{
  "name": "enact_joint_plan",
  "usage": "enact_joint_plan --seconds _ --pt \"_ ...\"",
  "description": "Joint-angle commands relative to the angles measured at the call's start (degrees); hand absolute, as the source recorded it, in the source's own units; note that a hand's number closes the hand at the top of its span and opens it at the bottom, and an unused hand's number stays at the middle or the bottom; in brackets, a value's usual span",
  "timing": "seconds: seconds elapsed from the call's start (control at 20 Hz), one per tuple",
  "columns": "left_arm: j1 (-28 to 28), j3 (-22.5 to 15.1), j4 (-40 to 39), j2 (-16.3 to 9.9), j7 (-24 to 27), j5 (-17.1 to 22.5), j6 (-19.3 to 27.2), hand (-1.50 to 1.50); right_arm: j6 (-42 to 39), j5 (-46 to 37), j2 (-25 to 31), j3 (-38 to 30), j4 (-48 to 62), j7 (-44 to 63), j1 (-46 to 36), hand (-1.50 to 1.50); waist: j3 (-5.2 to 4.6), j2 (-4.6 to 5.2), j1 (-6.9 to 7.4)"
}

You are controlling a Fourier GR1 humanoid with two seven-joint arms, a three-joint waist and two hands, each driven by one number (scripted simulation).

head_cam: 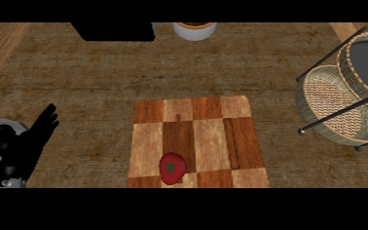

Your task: Pick the lemon from the cutting board and place it in the tiered basket

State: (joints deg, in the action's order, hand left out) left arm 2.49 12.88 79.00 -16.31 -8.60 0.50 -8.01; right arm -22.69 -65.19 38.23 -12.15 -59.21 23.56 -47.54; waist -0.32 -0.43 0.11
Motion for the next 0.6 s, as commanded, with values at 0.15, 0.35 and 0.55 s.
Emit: enact_joint_plan --seconds 0.15,0.35,0.55 --pt "-1.28 0.19 -2.12 1.57 1.43 -0.53 1.03 0.00 3.55 4.84 -0.09 -5.41 -4.84 -1.42 1.33 -1.50 0.30 0.36 -0.27" --pt "-0.58 -0.01 -1.61 0.70 1.74 -1.28 0.68 0.00 7.33 8.19 0.04 -11.25 -8.21 1.64 -2.67 -1.50 0.32 0.21 -0.38" --pt "0.92 0.56 -0.64 -0.26 0.93 -0.37 -0.78 0.00 4.48 11.61 2.37 -18.12 -9.30 8.55 -4.22 -1.50 0.32 0.07 -0.57"
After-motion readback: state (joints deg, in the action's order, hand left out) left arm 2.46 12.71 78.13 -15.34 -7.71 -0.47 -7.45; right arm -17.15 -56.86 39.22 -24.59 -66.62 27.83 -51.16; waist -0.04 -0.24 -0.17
